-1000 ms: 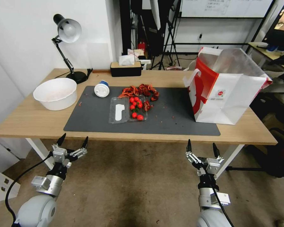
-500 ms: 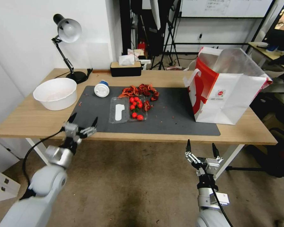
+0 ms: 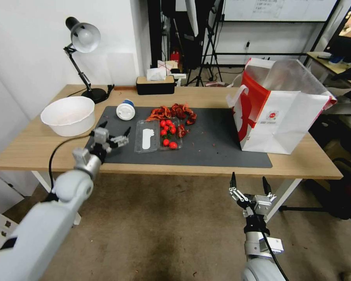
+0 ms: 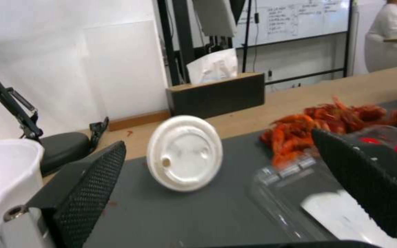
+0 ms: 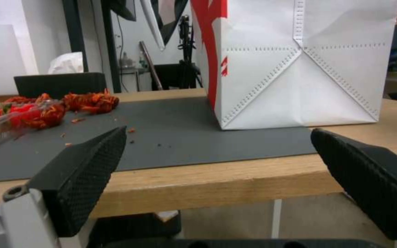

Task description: Pick up the trash from the table and place it into the takeout bag.

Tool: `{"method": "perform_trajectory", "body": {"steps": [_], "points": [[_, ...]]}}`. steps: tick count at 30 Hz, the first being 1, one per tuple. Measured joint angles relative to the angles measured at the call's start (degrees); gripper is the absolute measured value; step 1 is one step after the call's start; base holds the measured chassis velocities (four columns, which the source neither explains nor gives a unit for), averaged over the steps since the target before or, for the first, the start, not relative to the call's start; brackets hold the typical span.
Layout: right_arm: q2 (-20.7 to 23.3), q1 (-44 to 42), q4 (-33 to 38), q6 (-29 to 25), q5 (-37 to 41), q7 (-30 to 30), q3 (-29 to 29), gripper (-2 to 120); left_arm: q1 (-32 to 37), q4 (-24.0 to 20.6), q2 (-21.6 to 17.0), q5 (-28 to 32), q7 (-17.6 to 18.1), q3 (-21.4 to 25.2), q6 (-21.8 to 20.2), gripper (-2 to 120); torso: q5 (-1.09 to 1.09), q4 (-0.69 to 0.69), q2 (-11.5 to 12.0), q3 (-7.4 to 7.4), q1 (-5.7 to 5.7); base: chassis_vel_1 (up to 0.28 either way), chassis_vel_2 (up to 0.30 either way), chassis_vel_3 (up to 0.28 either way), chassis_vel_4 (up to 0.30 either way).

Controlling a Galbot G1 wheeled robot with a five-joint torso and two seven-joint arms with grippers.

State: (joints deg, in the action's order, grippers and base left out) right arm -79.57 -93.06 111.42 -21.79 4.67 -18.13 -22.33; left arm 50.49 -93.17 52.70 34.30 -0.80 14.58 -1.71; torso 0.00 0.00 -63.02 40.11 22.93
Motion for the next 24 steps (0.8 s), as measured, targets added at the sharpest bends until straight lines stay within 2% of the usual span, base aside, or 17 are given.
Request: {"method": "perform_trajectory", "body": {"steps": [3, 10, 15, 19, 24], "points": [[0.0, 0.2, 0.0, 0.3, 0.0, 0.0, 0.0, 100, -5.4, 3.1, -0.4, 2.1, 0.7, -3.0, -2.2, 100, 0.0, 0.0, 0.0, 0.0, 0.0, 0.0, 0.0, 0.0, 0.0], [0.1, 0.4, -0.1, 0.6, -0.1, 0.0, 0.0, 100, -13.1, 8.6, 0.7, 4.7, 1.7, -8.2, -4.8, 100, 0.01, 0.0, 0.0, 0.0, 0.0, 0.0, 0.0, 0.0, 0.0], [0.1, 0.3, -0.1, 0.7, -0.1, 0.0, -0.2, 100, -16.9, 11.8, 1.9, 4.8, 1.8, -10.6, -6.3, 100, 0.0, -0.01, 0.0, 0.0, 0.0, 0.0, 0.0, 0.0, 0.0], [0.1, 0.3, -0.1, 0.7, -0.1, -0.1, -0.4, 100, -21.4, 15.4, 3.3, 4.4, 2.7, -12.7, -10.4, 100, 0.0, 0.0, 0.0, 0.0, 0.0, 0.0, 0.0, 0.0, 0.0], [0.1, 0.2, 0.0, 0.7, -0.1, -0.1, -0.4, 100, -23.6, 17.9, 4.0, 3.3, 3.3, -14.2, -12.0, 100, 0.0, 0.0, 0.0, 0.0, 0.0, 0.0, 0.0, 0.0, 0.0]]}}
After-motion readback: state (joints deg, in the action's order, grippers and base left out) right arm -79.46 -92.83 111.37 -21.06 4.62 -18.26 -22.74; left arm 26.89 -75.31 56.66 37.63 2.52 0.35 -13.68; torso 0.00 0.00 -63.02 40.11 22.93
